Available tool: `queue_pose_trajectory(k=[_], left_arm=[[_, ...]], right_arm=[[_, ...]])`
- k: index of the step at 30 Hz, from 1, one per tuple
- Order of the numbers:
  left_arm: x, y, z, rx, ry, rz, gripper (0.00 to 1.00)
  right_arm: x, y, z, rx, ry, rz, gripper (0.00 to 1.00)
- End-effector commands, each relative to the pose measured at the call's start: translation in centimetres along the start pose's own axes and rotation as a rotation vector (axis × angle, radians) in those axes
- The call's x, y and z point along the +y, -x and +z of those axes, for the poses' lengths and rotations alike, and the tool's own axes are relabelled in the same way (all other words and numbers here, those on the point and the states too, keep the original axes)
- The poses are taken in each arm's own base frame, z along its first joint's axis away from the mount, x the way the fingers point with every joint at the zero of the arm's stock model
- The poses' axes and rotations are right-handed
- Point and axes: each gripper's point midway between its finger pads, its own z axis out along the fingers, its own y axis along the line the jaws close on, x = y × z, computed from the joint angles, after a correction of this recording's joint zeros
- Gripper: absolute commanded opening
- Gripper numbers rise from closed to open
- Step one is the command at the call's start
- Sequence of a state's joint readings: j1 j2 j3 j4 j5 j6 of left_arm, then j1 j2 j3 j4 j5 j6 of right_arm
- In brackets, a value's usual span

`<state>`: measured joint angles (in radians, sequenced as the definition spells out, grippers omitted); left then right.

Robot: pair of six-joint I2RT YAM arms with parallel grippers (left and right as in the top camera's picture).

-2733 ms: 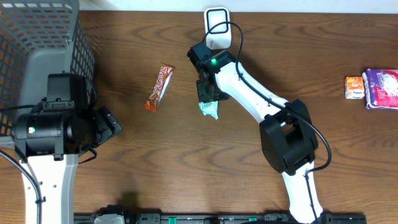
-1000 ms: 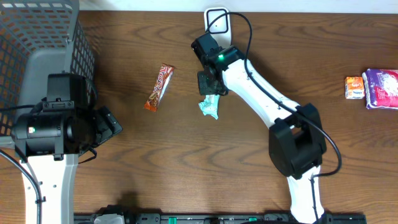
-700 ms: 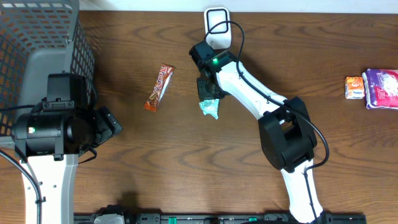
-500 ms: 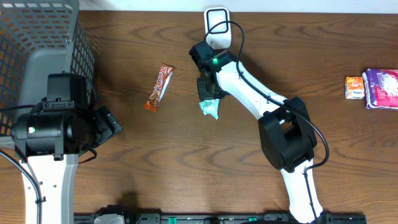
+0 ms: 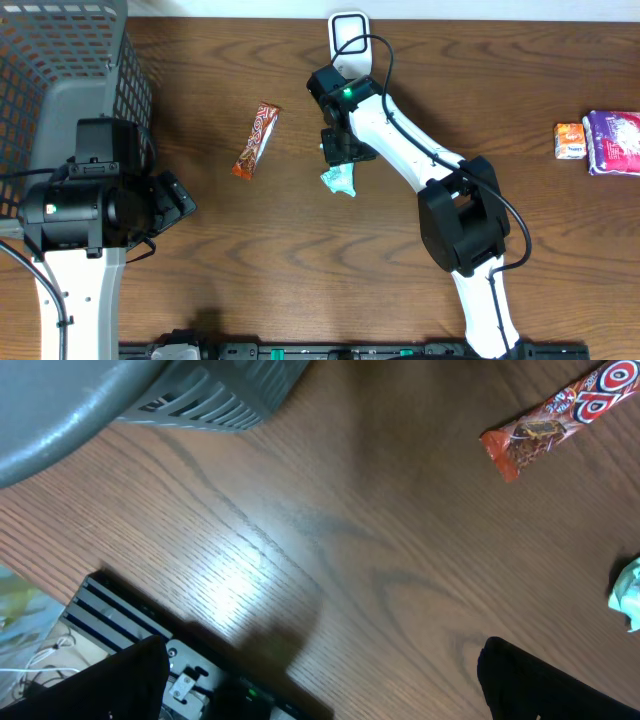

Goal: Scan the item barcode

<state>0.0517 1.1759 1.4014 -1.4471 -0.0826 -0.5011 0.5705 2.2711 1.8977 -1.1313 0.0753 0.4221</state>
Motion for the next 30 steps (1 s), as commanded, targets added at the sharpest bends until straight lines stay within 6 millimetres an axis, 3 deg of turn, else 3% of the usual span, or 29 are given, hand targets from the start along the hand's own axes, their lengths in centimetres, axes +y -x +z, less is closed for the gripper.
queue_pose_trajectory(k=[1,5,16,30], left_arm=[[0.38,0.11,-0.01,-0.006,0.016,-0.014,0.98],[0.38,0.11,-0.01,-0.006,0.016,-0.014,0.98],[0.38,0.11,-0.01,-0.006,0.016,-0.014,0.98],[0.38,0.11,-0.01,-0.006,0.016,-0.014,0.98]], right_arm=[[-0.10,0.80,-1.73,-0.039,0.016,-0.004,0.50],[-0.10,0.81,-1.73,-0.039,0.016,-0.003,0.51],[0.16,0.70,-1.74,-0.036,0.023,-0.007,0.93],[0.62,0.62,-1.78,-0.040,0.026,-0.016,0.98]])
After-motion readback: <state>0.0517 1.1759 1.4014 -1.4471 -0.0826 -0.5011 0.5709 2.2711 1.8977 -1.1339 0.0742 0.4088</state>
